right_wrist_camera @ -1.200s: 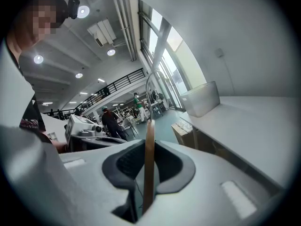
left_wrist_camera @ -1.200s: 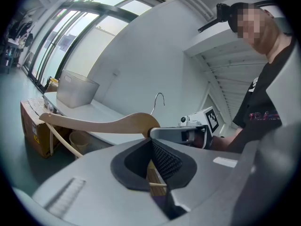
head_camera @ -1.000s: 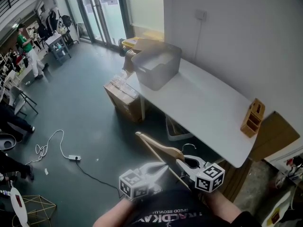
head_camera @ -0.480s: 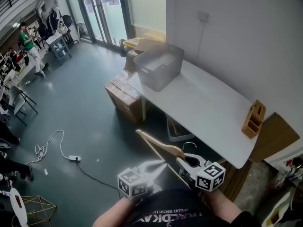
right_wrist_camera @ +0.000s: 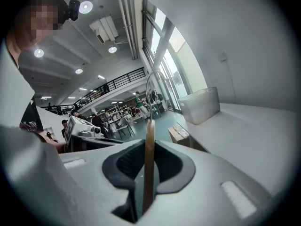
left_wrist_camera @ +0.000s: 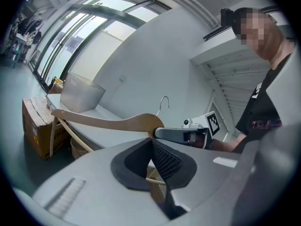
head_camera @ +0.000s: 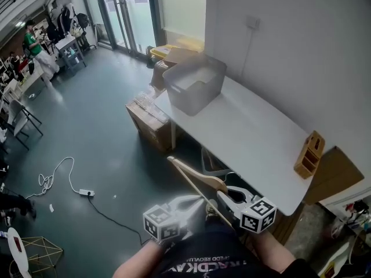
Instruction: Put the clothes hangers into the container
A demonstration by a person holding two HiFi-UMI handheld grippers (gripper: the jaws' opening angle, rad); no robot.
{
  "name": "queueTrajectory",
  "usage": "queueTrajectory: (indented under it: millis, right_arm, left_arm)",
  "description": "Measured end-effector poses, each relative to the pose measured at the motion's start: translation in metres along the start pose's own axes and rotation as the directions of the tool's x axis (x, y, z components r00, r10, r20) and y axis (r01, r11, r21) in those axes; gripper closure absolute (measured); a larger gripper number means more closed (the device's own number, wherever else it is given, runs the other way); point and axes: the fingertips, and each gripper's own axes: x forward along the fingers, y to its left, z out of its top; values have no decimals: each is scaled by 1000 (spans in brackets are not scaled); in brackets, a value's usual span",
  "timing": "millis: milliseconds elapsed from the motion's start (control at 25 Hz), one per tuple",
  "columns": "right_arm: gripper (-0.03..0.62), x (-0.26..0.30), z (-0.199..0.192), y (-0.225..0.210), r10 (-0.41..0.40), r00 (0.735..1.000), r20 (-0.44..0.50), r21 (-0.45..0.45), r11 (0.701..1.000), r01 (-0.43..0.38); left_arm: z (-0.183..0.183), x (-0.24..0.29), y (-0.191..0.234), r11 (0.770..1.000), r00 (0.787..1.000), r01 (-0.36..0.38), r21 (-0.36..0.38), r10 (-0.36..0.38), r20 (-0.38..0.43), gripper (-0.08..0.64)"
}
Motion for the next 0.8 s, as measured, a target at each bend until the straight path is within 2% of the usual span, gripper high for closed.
queueTrajectory:
  millis: [440, 800]
  right_arm:
    - [535, 24, 47, -56, 33, 999, -16, -61, 998, -34]
    - [535, 47, 83, -112, 68, 997, -20, -76, 995, -70]
  left_arm:
    - [37, 51, 35, 1000, 999, -28, 0, 28, 33, 557]
    - [69, 101, 69, 998, 998, -61, 1, 61, 12, 556]
